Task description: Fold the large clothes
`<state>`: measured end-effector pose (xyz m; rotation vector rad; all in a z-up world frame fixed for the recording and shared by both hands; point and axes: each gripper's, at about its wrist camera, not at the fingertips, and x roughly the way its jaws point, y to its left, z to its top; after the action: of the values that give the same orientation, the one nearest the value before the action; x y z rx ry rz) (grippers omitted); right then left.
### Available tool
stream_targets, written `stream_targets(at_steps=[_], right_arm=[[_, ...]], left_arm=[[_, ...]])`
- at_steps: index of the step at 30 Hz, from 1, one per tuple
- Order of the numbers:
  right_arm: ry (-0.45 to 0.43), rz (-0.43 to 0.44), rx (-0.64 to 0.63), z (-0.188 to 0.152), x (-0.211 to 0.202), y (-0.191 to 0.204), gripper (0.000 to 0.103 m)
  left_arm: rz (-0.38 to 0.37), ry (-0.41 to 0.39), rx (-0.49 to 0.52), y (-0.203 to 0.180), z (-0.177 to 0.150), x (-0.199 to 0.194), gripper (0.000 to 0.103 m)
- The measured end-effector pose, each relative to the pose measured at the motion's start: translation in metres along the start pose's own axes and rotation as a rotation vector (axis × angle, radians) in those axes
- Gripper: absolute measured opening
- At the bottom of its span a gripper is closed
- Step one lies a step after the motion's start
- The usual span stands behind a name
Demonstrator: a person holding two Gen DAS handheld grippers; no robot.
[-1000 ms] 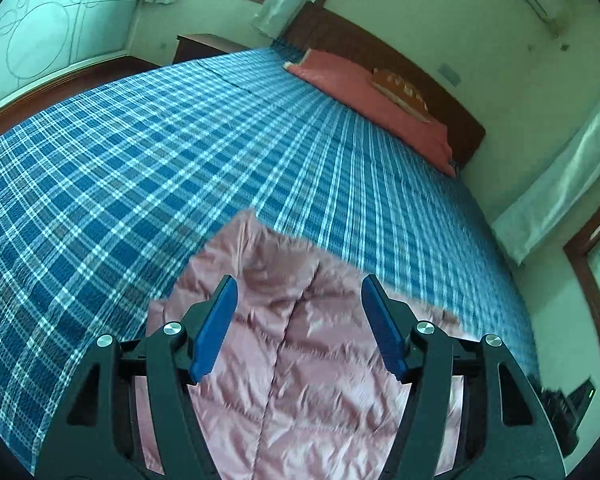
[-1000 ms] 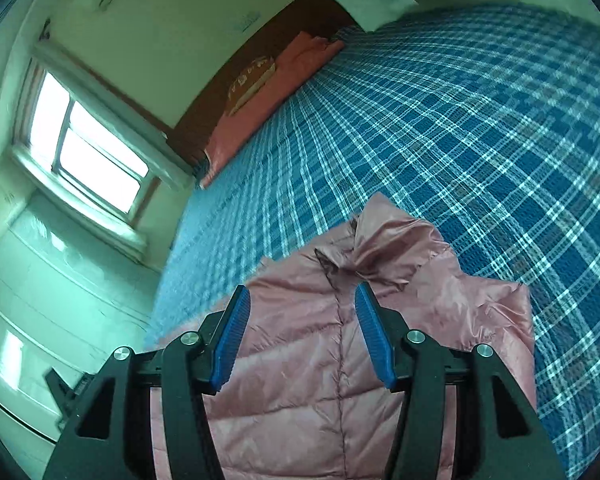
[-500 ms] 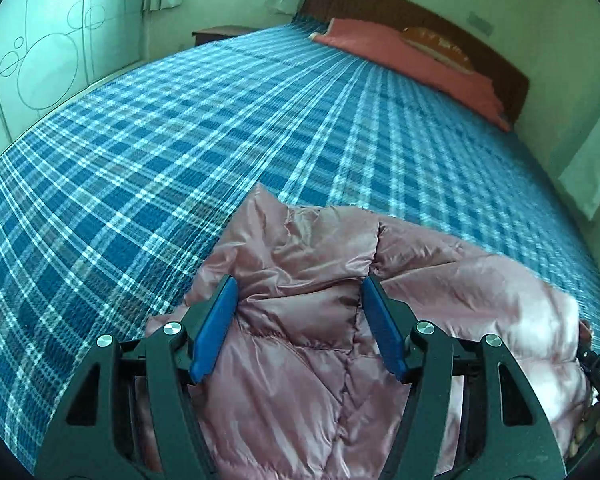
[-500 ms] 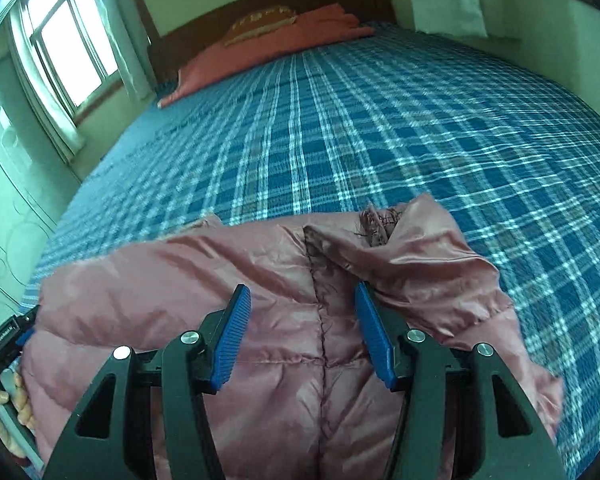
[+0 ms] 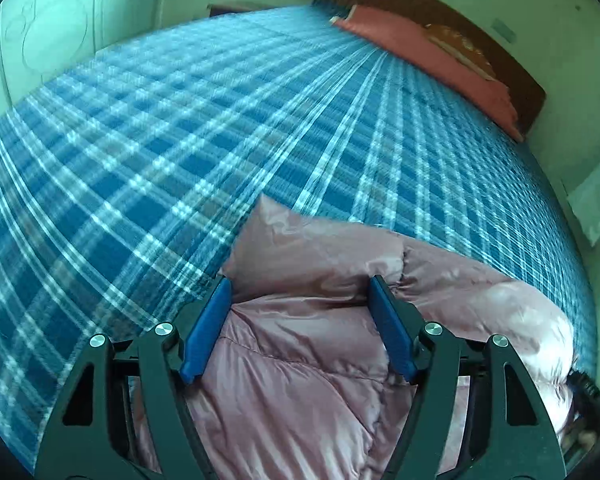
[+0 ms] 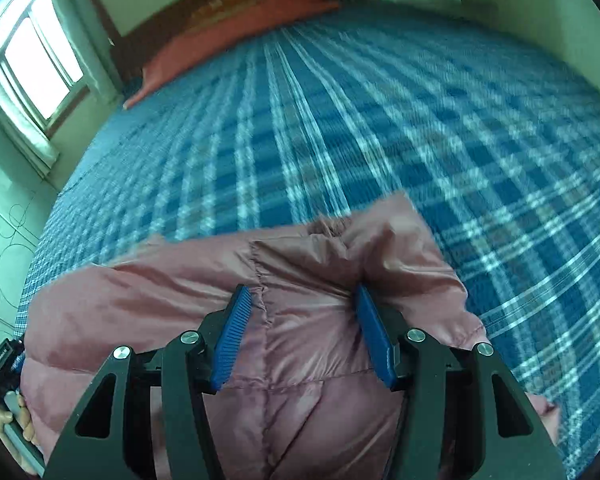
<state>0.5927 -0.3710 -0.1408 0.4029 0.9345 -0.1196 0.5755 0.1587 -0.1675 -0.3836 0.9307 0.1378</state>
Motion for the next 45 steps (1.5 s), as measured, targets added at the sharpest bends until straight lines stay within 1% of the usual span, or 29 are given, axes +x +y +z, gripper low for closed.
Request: stream_targets(at_steps=[2,4,6,8,12,14,15,18,20,21,22,24,25,26,29,30,32,34,35,37,40,43,44,45], right_arm=[[0.001,-0.009,-0.007,0.0,0.0,0.0,0.055],[-0.013,0.001,-0.001,-0.002,-0.007,-0.002,0.055],[-0.03,0.011,0.026,-0.005,-0.019,-0.009,0.055],[-0.054,0.028,0.059,-0.012,-0.04,-0.019,0.055],[-0.09,0.046,0.083,-0.03,-0.079,-0.043,0.055],[-0.103,0.05,0.098,-0.047,-0.103,-0.059,0.055],[-0.108,0.049,0.109,-0.056,-0.113,-0.068,0.055],[-0.112,0.07,0.172,-0.084,-0.138,-0.092,0.055],[-0.106,0.091,0.222,-0.109,-0.155,-0.109,0.055],[-0.108,0.096,0.237,-0.118,-0.161,-0.114,0.055],[-0.107,0.109,0.258,-0.13,-0.168,-0.12,0.055],[-0.116,0.128,0.312,-0.154,-0.18,-0.13,0.056],[-0.116,0.136,0.332,-0.162,-0.183,-0.132,0.058],[-0.112,0.163,0.366,-0.178,-0.187,-0.135,0.06],[-0.091,0.239,0.439,-0.206,-0.186,-0.134,0.06],[-0.079,0.277,0.458,-0.214,-0.183,-0.131,0.06],[-0.066,0.321,0.477,-0.222,-0.175,-0.123,0.06],[-0.06,0.344,0.503,-0.223,-0.165,-0.117,0.06],[-0.06,0.352,0.517,-0.223,-0.162,-0.117,0.061],[-0.074,0.355,0.549,-0.219,-0.151,-0.114,0.061],[-0.102,0.349,0.574,-0.212,-0.143,-0.114,0.061],[-0.132,0.339,0.588,-0.208,-0.141,-0.11,0.061],[-0.137,0.329,0.587,-0.204,-0.139,-0.108,0.059],[-0.139,0.323,0.584,-0.202,-0.139,-0.107,0.057]], left_arm=[[0.032,0.004,0.037,-0.007,0.001,0.002,0.074],[0.03,0.008,0.039,-0.009,0.003,-0.002,0.074],[-0.013,0.01,0.0,-0.002,0.003,-0.012,0.074],[-0.035,-0.002,-0.031,0.006,0.002,-0.025,0.074],[-0.09,-0.028,-0.14,0.04,-0.004,-0.06,0.074],[-0.108,-0.033,-0.198,0.06,-0.012,-0.076,0.074],[-0.114,-0.041,-0.243,0.074,-0.021,-0.088,0.074],[-0.128,-0.055,-0.33,0.103,-0.043,-0.114,0.074],[-0.133,-0.061,-0.386,0.121,-0.064,-0.131,0.074],[-0.134,-0.061,-0.403,0.127,-0.072,-0.138,0.074],[-0.091,-0.107,-0.462,0.131,-0.085,-0.146,0.074],[-0.104,-0.113,-0.498,0.136,-0.104,-0.158,0.074],[-0.115,-0.113,-0.515,0.137,-0.114,-0.164,0.074],[-0.136,-0.119,-0.538,0.137,-0.128,-0.171,0.074],[-0.182,-0.112,-0.572,0.13,-0.157,-0.177,0.074],[-0.2,-0.112,-0.581,0.126,-0.165,-0.176,0.074],[-0.222,-0.102,-0.58,0.117,-0.175,-0.172,0.075],[-0.24,-0.071,-0.58,0.105,-0.183,-0.16,0.075],[-0.228,-0.084,-0.576,0.101,-0.182,-0.157,0.076],[-0.228,-0.108,-0.555,0.095,-0.179,-0.153,0.076],[-0.23,-0.125,-0.595,0.094,-0.17,-0.142,0.078],[-0.203,-0.156,-0.612,0.089,-0.159,-0.134,0.078],[-0.195,-0.163,-0.614,0.088,-0.156,-0.132,0.072],[-0.194,-0.163,-0.616,0.087,-0.152,-0.13,0.061]])
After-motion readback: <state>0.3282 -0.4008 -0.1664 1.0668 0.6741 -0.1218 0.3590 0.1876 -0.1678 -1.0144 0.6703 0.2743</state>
